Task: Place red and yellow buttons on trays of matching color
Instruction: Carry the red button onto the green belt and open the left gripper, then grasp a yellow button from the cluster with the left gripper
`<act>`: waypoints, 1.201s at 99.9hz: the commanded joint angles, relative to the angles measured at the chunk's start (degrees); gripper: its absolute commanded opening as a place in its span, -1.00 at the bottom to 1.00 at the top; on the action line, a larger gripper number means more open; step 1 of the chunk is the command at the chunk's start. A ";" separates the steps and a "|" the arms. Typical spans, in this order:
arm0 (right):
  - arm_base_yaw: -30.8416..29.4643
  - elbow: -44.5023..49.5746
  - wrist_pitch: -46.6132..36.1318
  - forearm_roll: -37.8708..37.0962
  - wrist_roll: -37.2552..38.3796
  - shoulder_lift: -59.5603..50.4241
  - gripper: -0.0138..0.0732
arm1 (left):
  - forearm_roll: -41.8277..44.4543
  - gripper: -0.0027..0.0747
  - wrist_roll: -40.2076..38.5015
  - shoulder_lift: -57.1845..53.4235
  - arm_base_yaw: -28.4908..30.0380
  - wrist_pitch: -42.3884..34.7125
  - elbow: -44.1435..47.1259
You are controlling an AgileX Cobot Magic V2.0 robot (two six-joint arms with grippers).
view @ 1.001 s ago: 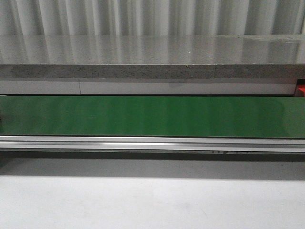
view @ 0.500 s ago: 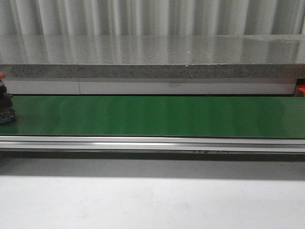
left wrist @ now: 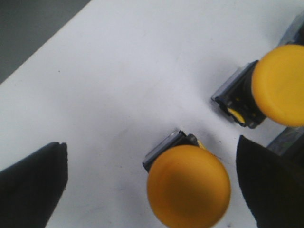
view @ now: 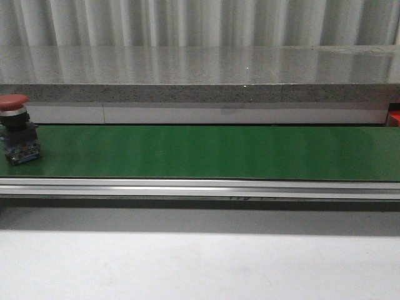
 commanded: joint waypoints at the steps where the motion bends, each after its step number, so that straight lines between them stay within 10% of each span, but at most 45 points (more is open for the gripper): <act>1: -0.02 -1.13 -5.02 -0.59 -0.11 -1.03 -0.84 | -0.25 0.85 -0.66 -0.59 0.54 -3.30 -1.80; 24: -0.02 -1.13 -5.02 -0.59 -0.11 -1.03 -0.84 | -0.47 0.43 -0.66 0.79 0.54 -4.19 -1.80; 49: -0.02 -1.13 -5.02 -0.59 -0.11 -1.03 -0.84 | -1.51 -0.99 -0.66 0.21 0.41 -2.80 -1.80; 83: -0.02 -1.13 -5.02 -0.59 -0.11 -1.03 -0.84 | -1.59 -0.98 -0.66 -12.07 -4.28 -0.56 -1.92; 120: -0.02 -1.13 -5.02 -0.59 -0.11 -1.03 -0.84 | -1.59 -0.98 4.32 -18.42 -21.83 11.21 -15.59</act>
